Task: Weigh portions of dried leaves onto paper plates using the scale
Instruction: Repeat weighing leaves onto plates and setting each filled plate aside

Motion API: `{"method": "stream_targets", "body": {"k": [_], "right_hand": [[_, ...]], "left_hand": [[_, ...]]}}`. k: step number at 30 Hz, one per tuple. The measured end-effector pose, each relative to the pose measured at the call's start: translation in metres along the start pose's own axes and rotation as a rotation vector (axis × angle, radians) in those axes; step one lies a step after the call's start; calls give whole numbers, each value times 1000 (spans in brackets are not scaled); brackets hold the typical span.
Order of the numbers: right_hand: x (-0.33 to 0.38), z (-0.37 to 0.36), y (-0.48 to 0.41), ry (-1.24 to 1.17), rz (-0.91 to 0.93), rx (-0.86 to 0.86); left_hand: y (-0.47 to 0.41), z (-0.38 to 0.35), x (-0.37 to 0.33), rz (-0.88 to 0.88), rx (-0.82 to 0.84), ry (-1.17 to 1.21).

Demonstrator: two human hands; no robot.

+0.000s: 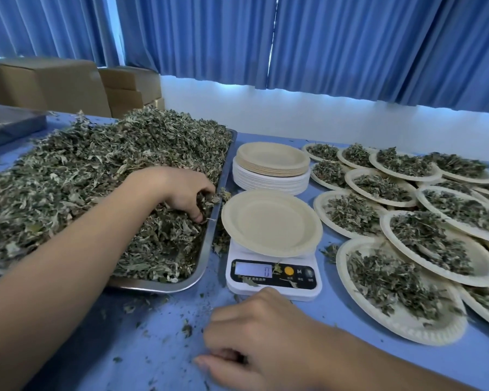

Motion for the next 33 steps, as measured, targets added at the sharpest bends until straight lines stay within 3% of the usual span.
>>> {"method": "stream_targets", "body": {"k": [7,23,28,33], "right_hand": [[-1,-1,1,-8,-23,9],[-6,-1,2,-59,-58,20],[-8,-2,3,-103,-84,20],[-10,-3,2,-112,-91,36]], "left_hand": [[15,9,-7,-49,-5,5],[40,59,-13,-133,-322,146],[44,71,-25,-160,-504,143],[46,70,-37,-195,-496,138]]}}
Point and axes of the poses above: each hand's wrist, its own y-axis away from the middle knuckle, its own z-axis out of the back of the hand, x = y × z, the point moved 7 cm from there along -y, towards the middle knuckle, and after that the axes turned 14 degrees about y, right-handed, at the moved point
